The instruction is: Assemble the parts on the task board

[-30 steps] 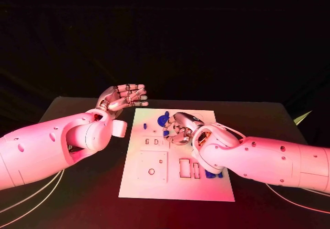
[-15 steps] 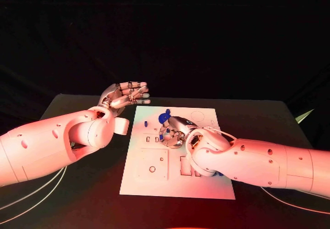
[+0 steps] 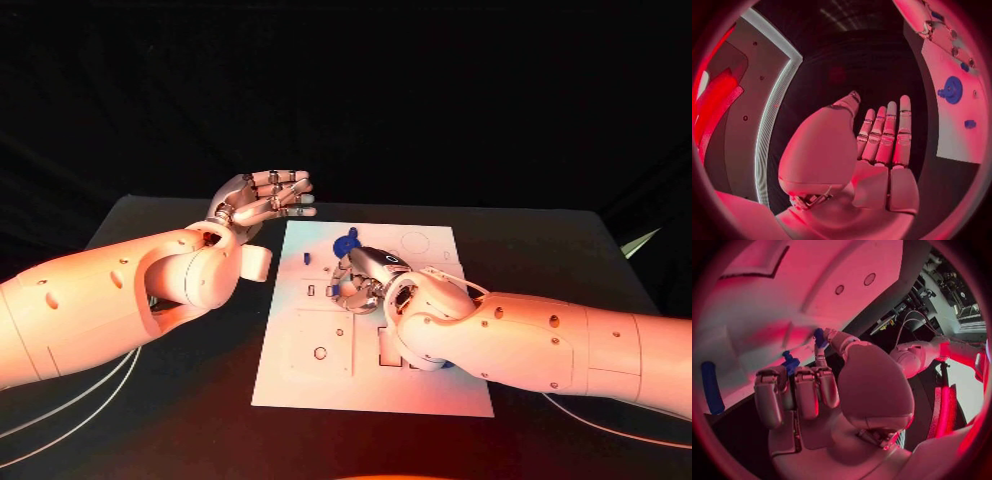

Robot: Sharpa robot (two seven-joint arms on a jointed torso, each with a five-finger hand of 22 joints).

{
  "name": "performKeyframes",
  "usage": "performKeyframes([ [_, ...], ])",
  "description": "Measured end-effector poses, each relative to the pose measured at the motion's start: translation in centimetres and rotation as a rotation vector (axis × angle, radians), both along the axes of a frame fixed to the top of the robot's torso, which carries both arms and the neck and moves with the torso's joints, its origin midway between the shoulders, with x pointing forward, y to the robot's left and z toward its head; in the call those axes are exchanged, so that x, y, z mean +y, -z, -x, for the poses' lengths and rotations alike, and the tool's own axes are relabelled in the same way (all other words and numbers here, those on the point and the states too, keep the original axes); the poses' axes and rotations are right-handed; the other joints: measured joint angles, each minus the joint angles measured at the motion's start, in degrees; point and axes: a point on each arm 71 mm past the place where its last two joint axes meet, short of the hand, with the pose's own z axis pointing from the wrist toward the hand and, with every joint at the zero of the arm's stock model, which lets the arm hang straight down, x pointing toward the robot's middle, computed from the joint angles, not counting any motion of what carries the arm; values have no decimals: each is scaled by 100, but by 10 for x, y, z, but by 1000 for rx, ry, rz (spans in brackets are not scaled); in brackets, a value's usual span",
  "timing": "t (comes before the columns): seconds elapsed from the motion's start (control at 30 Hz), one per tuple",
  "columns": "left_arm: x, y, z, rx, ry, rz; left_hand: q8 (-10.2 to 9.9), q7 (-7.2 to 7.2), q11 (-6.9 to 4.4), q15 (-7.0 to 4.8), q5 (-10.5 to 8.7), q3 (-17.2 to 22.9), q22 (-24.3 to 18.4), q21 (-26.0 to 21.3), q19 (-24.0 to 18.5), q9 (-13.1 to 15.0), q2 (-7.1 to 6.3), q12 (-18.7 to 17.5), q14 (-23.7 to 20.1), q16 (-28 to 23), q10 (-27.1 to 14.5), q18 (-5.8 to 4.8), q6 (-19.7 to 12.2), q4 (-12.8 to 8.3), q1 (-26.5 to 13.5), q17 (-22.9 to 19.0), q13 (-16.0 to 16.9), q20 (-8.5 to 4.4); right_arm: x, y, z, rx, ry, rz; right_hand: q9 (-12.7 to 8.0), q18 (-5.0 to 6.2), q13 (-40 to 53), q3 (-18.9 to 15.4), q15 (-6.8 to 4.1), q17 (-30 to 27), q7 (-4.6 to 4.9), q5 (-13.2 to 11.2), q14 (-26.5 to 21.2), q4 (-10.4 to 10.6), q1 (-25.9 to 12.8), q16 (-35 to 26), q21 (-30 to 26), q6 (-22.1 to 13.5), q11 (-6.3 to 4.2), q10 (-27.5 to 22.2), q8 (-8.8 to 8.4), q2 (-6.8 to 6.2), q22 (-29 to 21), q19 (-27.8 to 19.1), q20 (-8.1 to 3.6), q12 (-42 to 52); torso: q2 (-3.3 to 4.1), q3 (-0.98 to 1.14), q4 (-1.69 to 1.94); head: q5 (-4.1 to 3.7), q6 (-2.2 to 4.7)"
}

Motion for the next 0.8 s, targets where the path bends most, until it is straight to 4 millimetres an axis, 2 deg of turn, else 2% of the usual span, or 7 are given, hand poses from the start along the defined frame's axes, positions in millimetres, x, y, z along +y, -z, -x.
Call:
performKeyframes([
  [0.1,0,0,0,0,0,0,0,0,0,0,0,0,0,0,0,0,0,0,0,0,0,0,0,0,0,0,0,0,-1,2,-2,-3,5,6,112,0,0,0,0,0,21,0,0,0,-12,0,0,-21,0,0,3,13,0,0,0,-22,-3,0,0,1,-5],
  [0.37,1,0,0,1,-1,-1,0,0,0,0,0,0,-1,0,0,0,0,0,0,0,0,0,0,0,0,-1,0,0,-1,2,-4,-15,8,13,127,0,0,0,0,0,33,0,0,0,-23,0,0,-36,0,0,3,23,0,0,0,-22,-7,1,-13,19,-5],
  [0.8,1,0,0,2,-2,-2,0,0,-21,0,0,0,4,0,0,0,0,0,0,0,22,0,0,0,0,5,0,0,0,3,-4,-23,4,20,123,0,-1,-1,0,-1,32,-1,0,0,-54,0,0,-53,0,0,2,-8,-1,0,0,-44,-6,7,-13,20,-27],
])
